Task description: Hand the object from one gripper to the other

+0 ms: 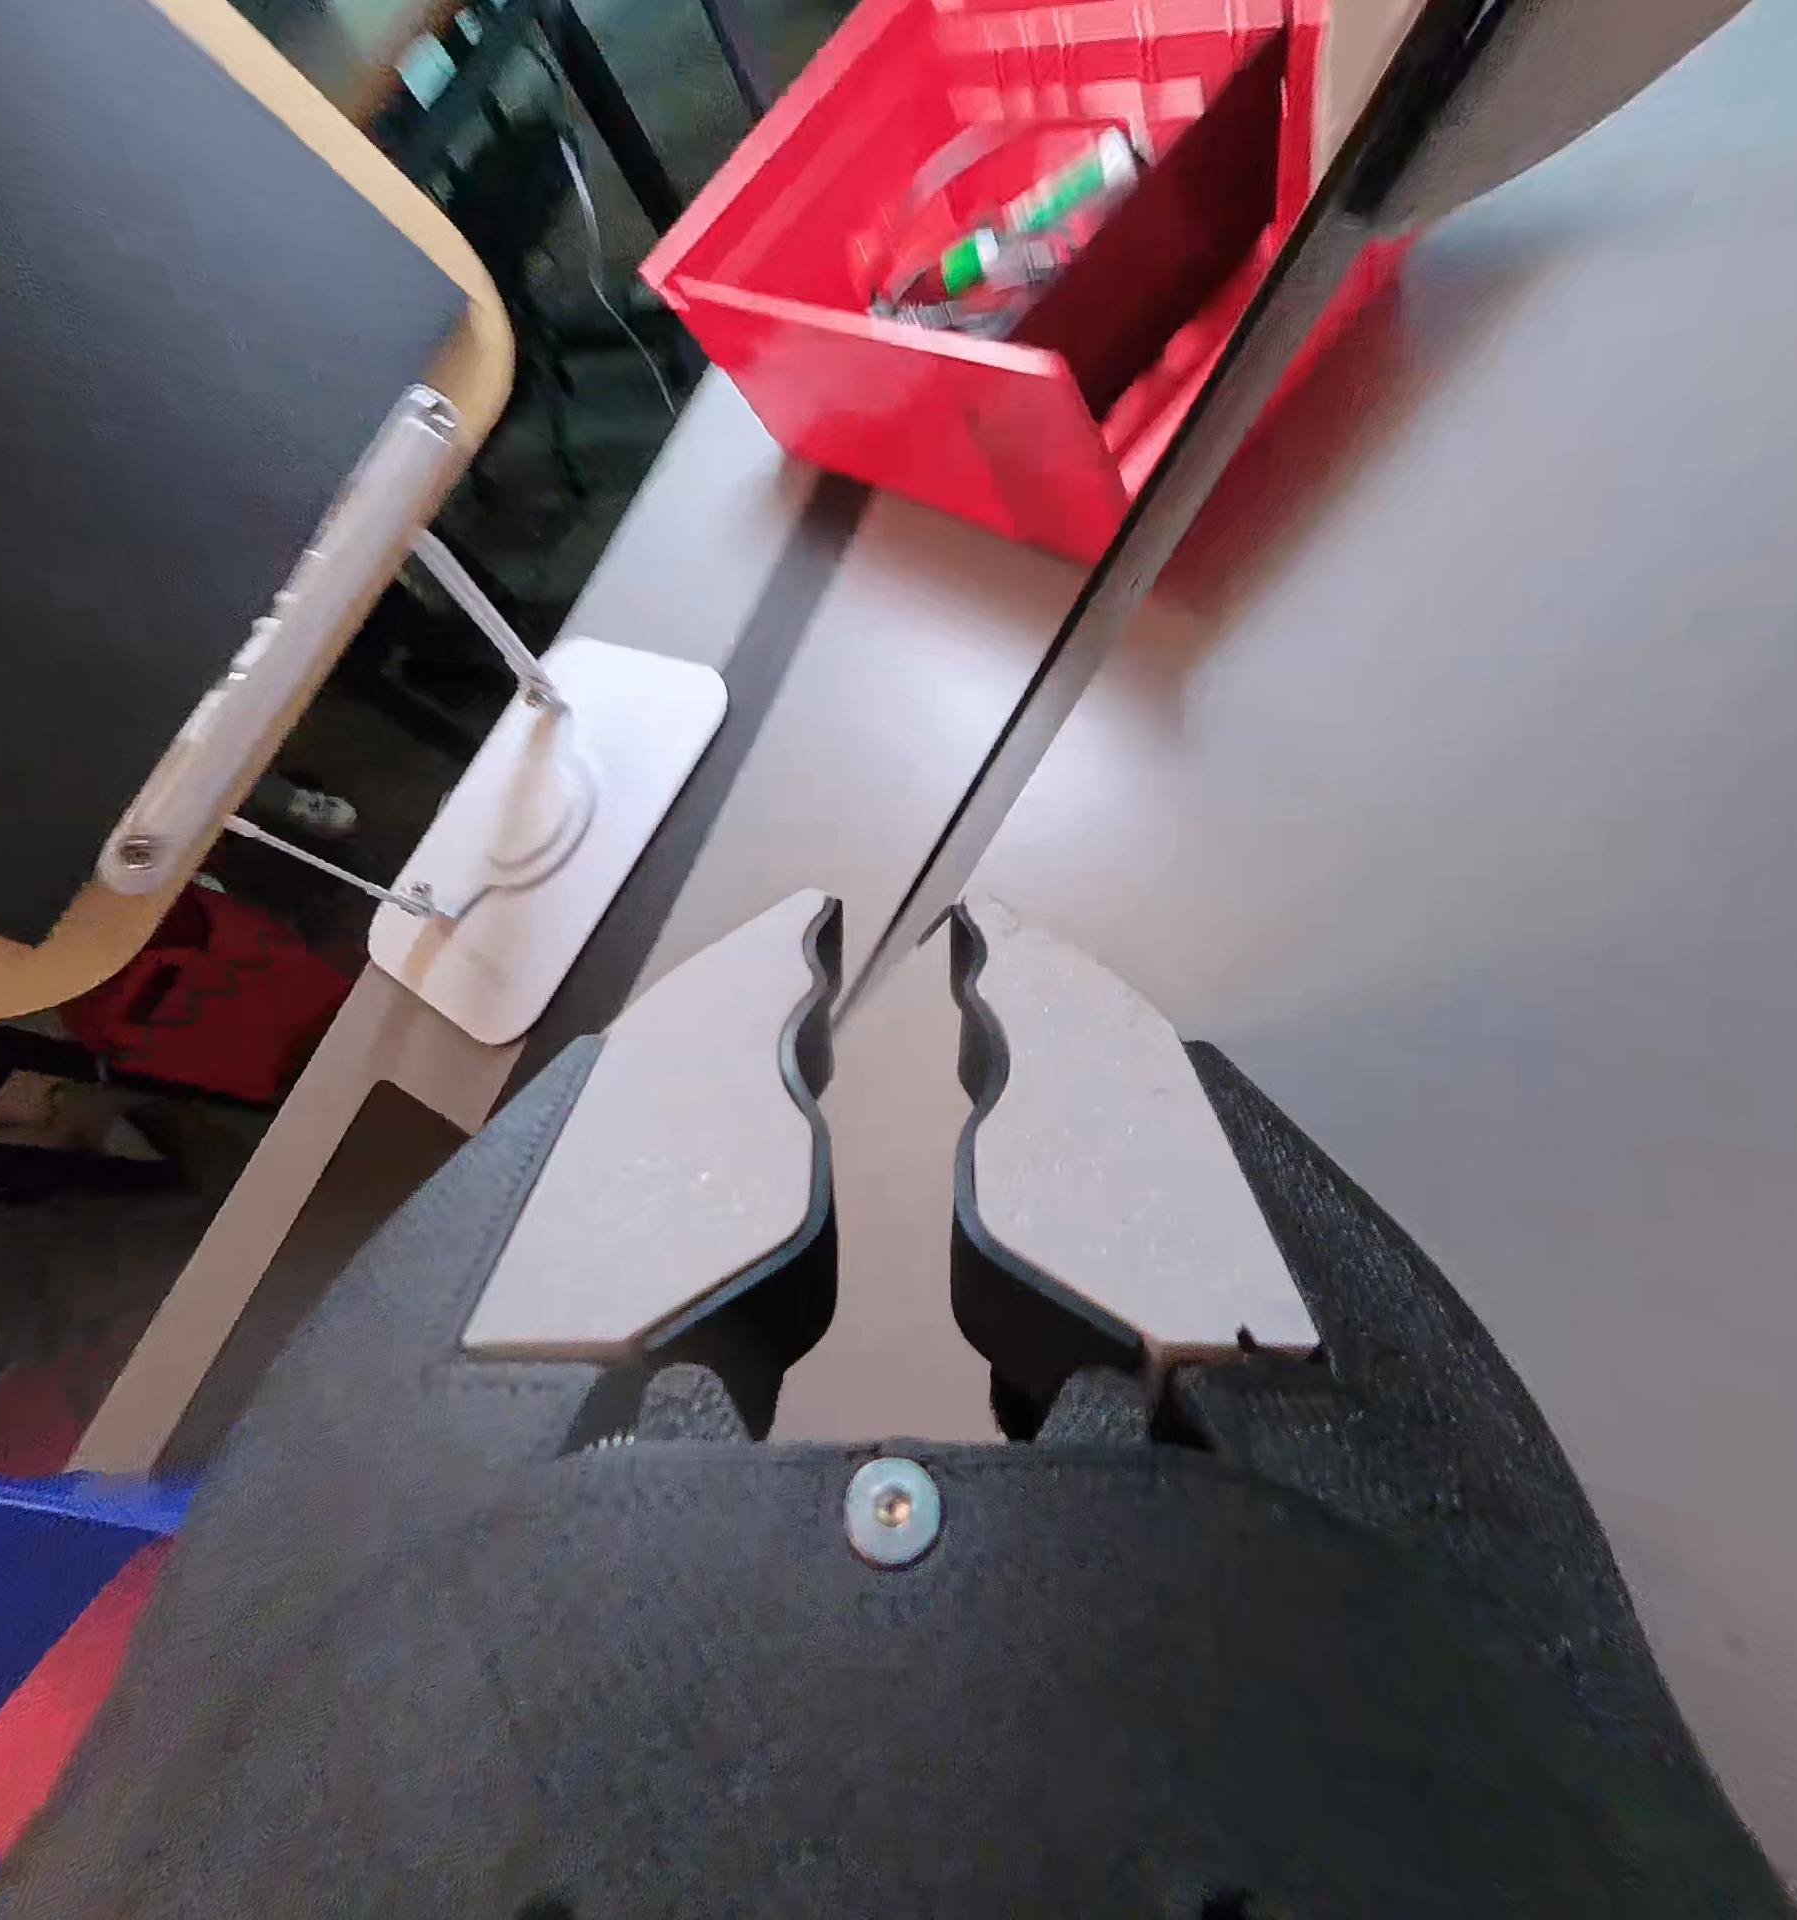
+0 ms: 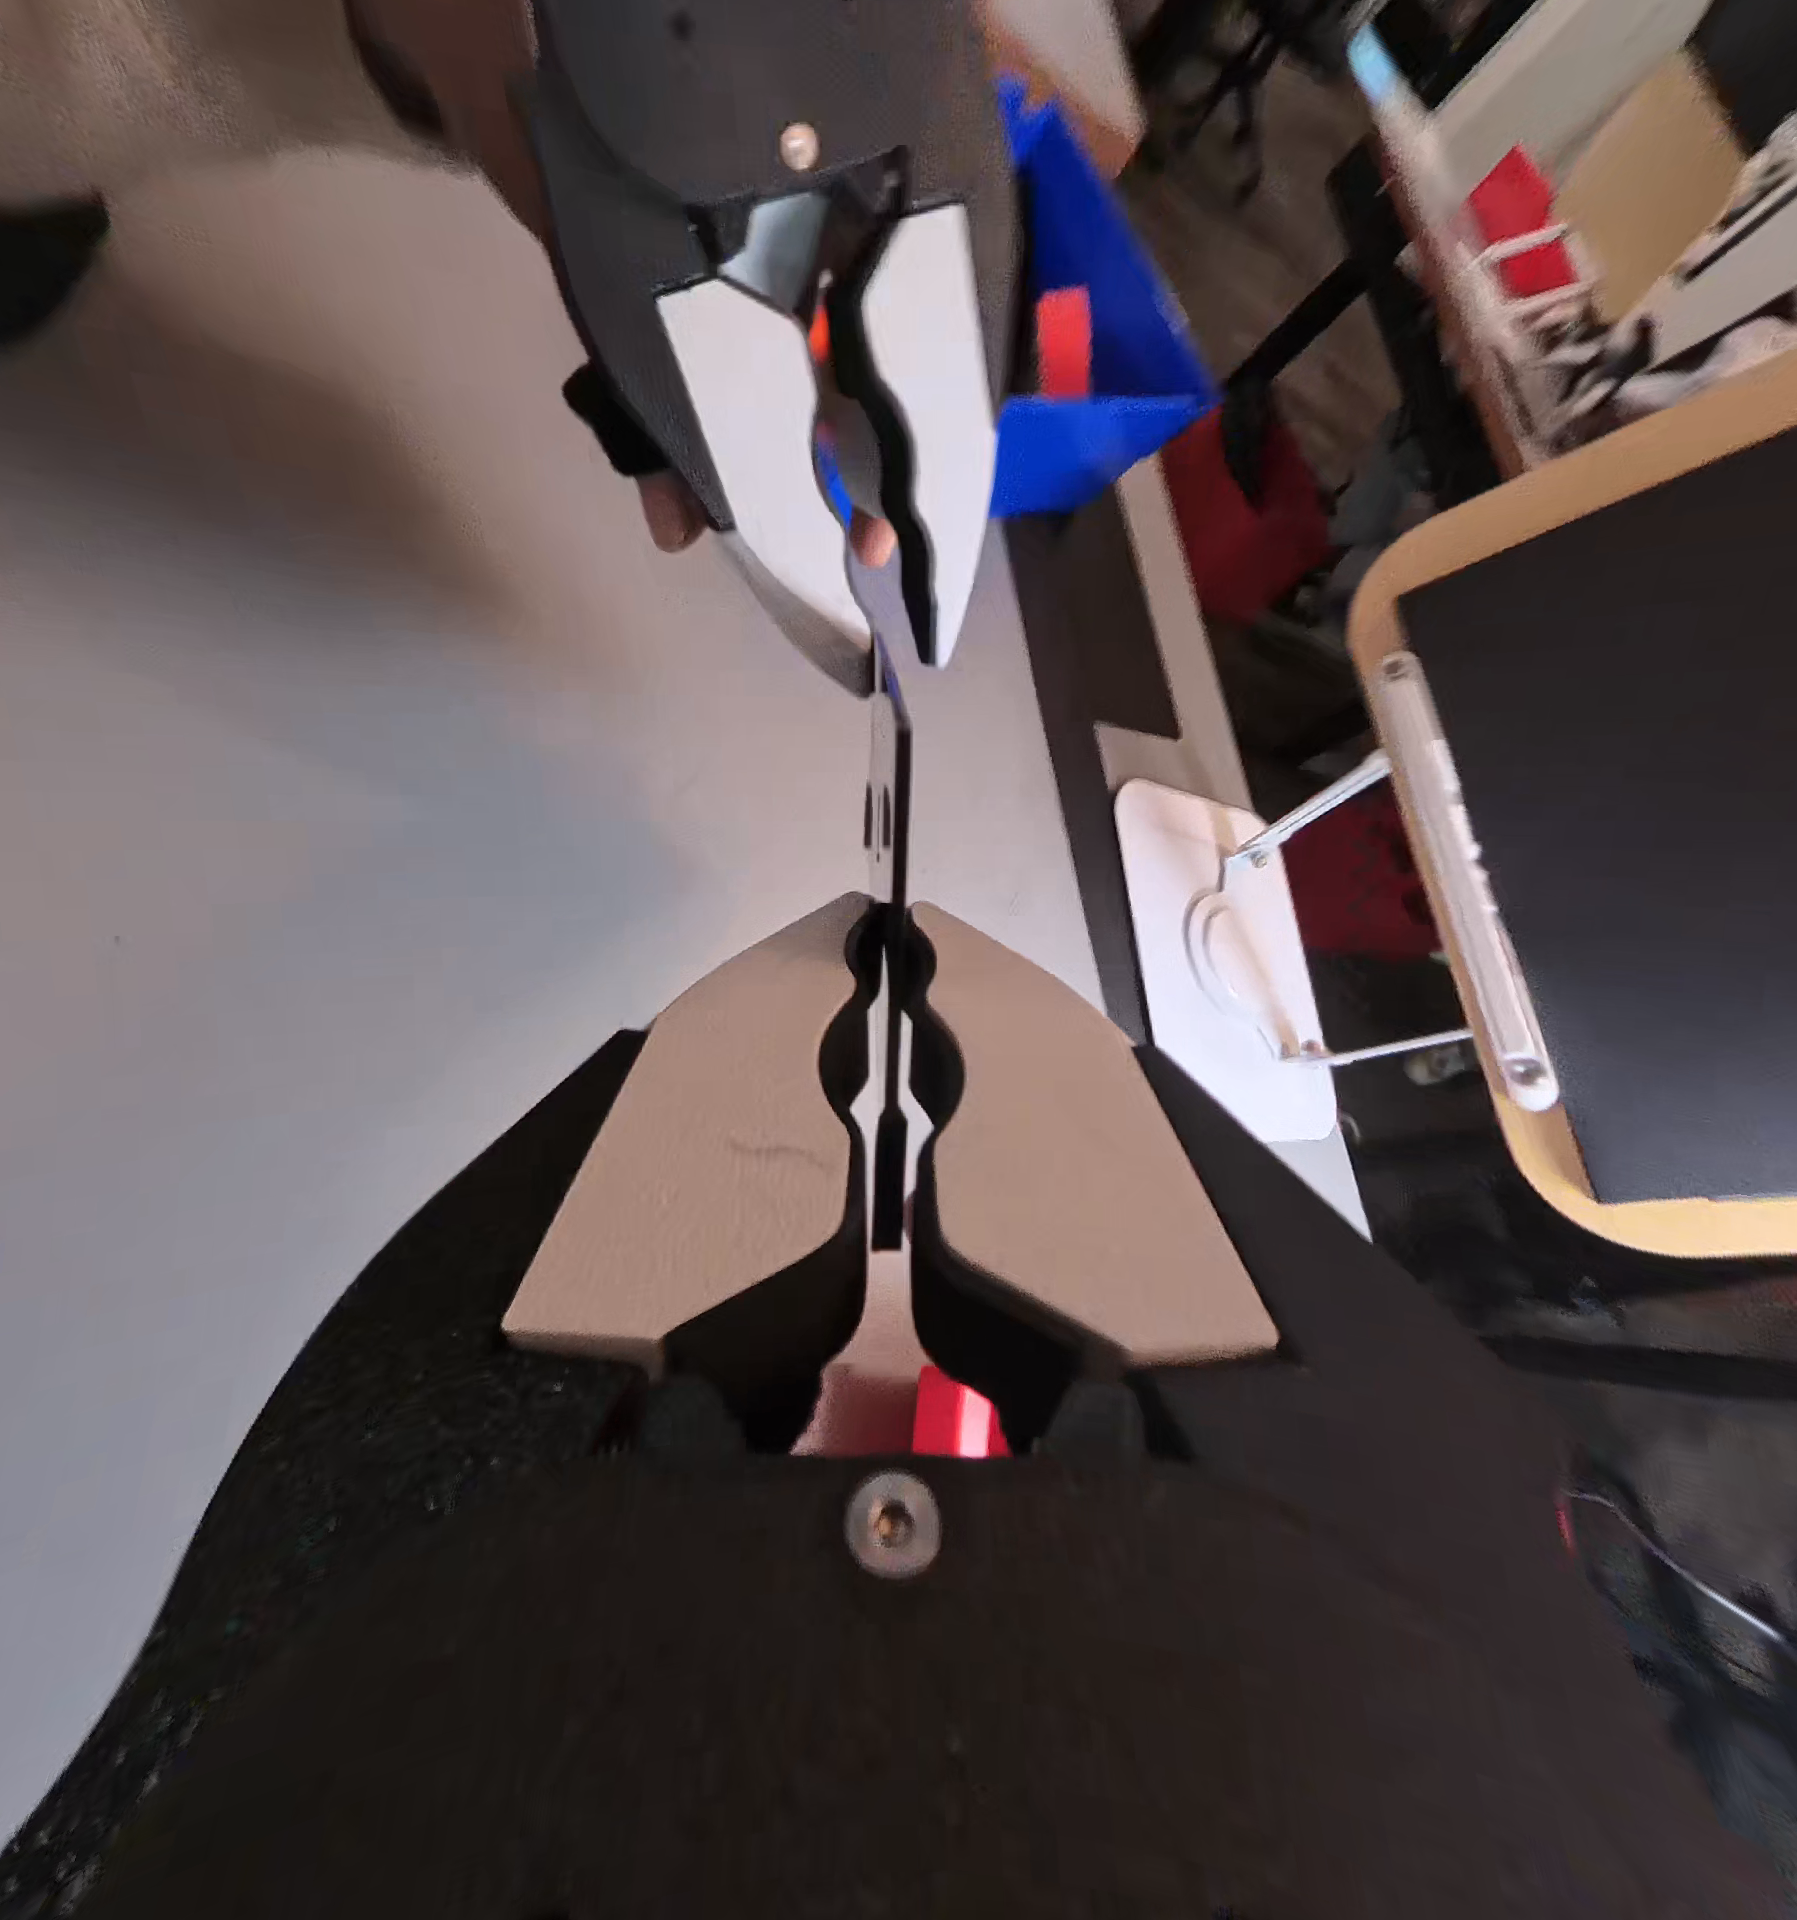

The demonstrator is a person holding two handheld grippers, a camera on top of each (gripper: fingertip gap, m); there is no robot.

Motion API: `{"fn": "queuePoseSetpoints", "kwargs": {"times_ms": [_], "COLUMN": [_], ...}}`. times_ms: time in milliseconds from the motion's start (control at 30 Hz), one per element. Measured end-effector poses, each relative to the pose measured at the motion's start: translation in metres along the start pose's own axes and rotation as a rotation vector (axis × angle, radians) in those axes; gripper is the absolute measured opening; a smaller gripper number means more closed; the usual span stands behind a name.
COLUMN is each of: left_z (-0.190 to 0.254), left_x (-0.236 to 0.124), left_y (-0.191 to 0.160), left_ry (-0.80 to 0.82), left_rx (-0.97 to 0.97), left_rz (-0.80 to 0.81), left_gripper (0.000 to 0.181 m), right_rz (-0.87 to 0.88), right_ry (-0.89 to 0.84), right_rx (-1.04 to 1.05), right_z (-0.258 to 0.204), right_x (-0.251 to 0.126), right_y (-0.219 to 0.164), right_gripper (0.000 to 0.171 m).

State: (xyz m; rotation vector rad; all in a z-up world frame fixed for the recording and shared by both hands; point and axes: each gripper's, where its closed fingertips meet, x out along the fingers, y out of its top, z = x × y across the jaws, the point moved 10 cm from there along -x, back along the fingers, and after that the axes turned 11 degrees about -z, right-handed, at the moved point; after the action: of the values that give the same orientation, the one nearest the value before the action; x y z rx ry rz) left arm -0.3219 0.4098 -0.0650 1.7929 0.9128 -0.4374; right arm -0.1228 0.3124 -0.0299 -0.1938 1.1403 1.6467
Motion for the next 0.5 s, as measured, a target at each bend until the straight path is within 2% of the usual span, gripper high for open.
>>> {"fn": "queuePoseSetpoints", "kwargs": {"times_ms": [33,100,267,367,500], "left_z": [-0.006,-0.017,-0.027,-0.024,-0.015], "left_x": [-0.006,-0.015,-0.023,-0.026,-0.028], "left_y": [-0.002,-0.006,-0.007,0.000,0.011], "left_ry": [-0.001,-0.023,-0.065,-0.102,-0.189], "left_rx": [-0.043,-0.128,-0.258,-0.305,-0.343], "left_rz": [0.057,0.157,0.344,0.440,0.566], "left_gripper": [0.021,0.022,0.025,0.027,0.031], "right_rz": [0.072,0.262,0.921,1.205,1.426], "right_ry": [-0.011,-0.044,-0.091,0.011,0.211], "right_rx": [0.041,0.129,0.401,0.579,0.808], "right_z": [0.007,0.020,0.046,0.055,0.053], "right_x": [-0.010,-0.033,-0.072,-0.057,-0.003], "right_y": [-0.006,-0.020,-0.054,-0.072,-0.078], "right_gripper": [0.002,0.002,0.002,0.002,0.002]}}
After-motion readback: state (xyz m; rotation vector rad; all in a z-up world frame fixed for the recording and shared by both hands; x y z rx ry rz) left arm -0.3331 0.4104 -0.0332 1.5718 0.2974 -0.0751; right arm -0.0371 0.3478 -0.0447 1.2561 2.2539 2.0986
